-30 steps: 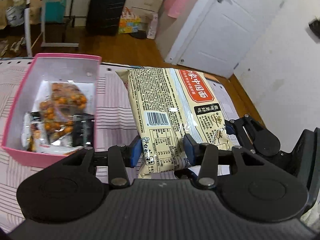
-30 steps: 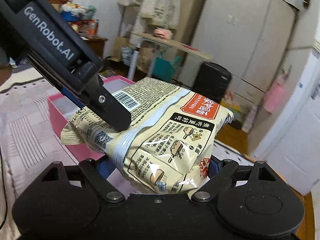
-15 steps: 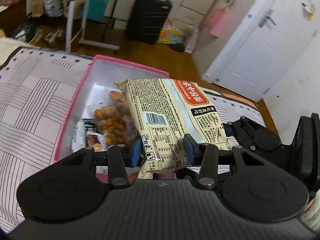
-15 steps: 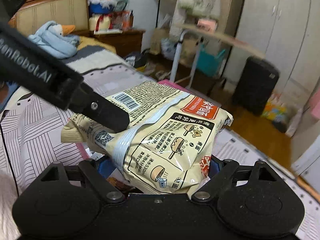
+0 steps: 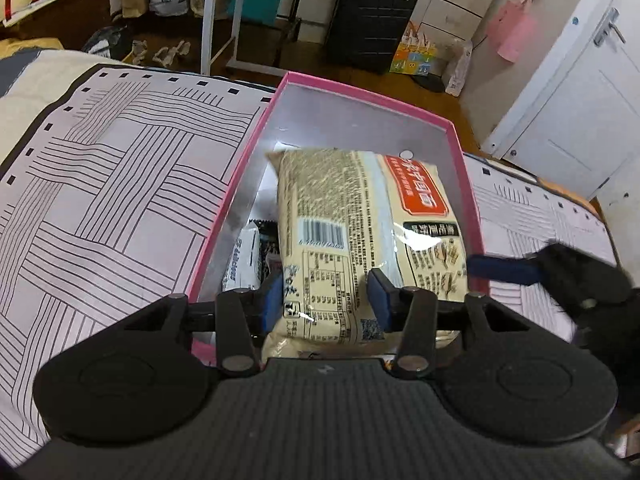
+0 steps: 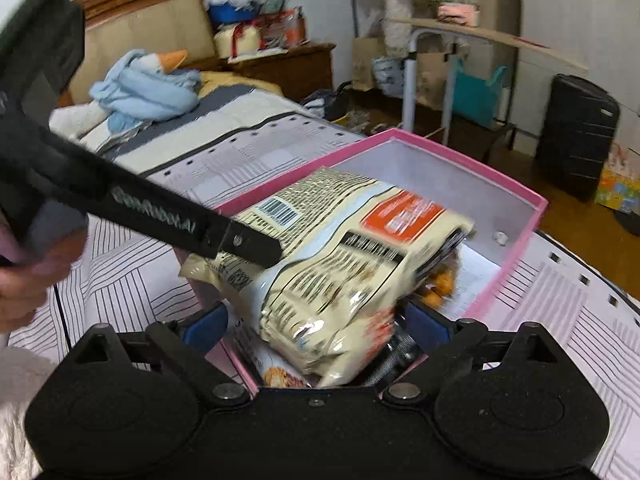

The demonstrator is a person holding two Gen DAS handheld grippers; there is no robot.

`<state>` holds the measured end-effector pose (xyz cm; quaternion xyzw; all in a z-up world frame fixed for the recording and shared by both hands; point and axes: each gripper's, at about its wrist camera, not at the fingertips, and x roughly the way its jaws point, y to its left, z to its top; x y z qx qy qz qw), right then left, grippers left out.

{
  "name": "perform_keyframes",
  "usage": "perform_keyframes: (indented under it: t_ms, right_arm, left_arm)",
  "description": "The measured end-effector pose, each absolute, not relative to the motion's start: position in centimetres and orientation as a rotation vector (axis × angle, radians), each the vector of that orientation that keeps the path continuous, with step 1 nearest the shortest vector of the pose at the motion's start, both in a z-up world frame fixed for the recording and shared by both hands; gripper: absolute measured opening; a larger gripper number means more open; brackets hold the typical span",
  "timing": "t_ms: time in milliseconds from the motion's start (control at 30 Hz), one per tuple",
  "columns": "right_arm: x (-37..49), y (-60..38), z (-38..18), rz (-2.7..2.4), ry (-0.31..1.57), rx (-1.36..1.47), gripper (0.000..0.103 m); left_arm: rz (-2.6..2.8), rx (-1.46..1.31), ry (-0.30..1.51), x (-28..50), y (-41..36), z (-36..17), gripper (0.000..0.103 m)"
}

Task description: Organize snacks

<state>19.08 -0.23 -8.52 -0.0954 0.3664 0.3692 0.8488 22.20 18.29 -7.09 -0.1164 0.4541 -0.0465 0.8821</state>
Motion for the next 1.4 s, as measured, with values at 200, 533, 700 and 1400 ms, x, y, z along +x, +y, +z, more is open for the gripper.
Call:
perform_keyframes:
  t_ms: [200,533,700,1400]
  right_arm:
    - [17.9,-3.3,-7.0,0.705,0.746,-0.106,0.099]
    - [14.0,-6.5,-4.5,0.561,0.63,-0.171,0.099]
    - [11.7,-8.1,-2.5,0.531,0.583,-0.165,0.099]
    - [2.5,-12.4,0.7,0.276,0.525,-0.077,0.099]
  left_arm:
    - [-0.052,-0.206,0.9,21.0,17.6,-6.6,0.041]
    - [-0.065,-0.166,0.819,17.3,16.5,-3.3,0.046]
    - [-0.128,-0.156,0.807,15.3,15.4,-2.0,0.049]
    - [-0.196,-0.121,0.644,5.8,10.0,3.9,0.058]
